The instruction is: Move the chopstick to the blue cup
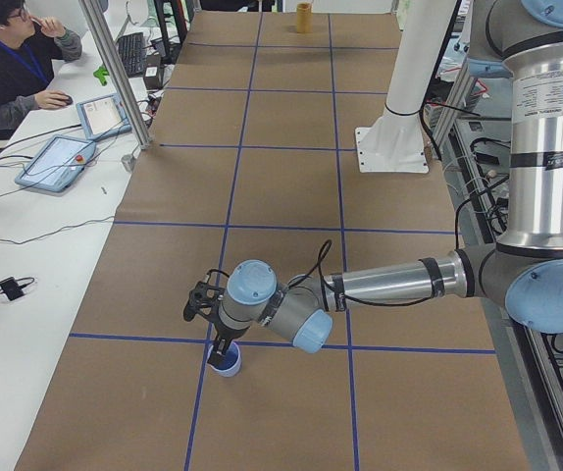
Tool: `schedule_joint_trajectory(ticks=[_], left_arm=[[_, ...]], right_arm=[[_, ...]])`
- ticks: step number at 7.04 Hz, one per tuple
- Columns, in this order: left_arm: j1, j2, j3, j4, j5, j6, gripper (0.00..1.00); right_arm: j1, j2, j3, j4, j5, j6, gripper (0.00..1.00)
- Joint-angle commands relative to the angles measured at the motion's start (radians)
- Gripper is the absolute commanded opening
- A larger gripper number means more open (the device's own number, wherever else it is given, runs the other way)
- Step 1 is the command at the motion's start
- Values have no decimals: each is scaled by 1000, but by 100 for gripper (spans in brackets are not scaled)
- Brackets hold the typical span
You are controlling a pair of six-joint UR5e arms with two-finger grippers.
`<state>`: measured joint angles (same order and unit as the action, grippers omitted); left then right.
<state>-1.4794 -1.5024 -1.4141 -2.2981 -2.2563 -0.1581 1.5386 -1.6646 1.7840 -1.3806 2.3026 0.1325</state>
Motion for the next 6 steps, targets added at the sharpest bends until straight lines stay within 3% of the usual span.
schedule_joint_trajectory(ticks=[1, 4, 6], left_arm=[[34, -1, 26, -9, 0, -8, 98], [74, -21, 55, -11, 1, -6, 96], [106, -64, 113, -30, 1, -5, 84]], right_arm=[[0, -3, 0, 0, 0, -1, 100], [0, -6, -2, 0, -2, -1, 100], [0, -9, -3, 0, -3, -2, 100]])
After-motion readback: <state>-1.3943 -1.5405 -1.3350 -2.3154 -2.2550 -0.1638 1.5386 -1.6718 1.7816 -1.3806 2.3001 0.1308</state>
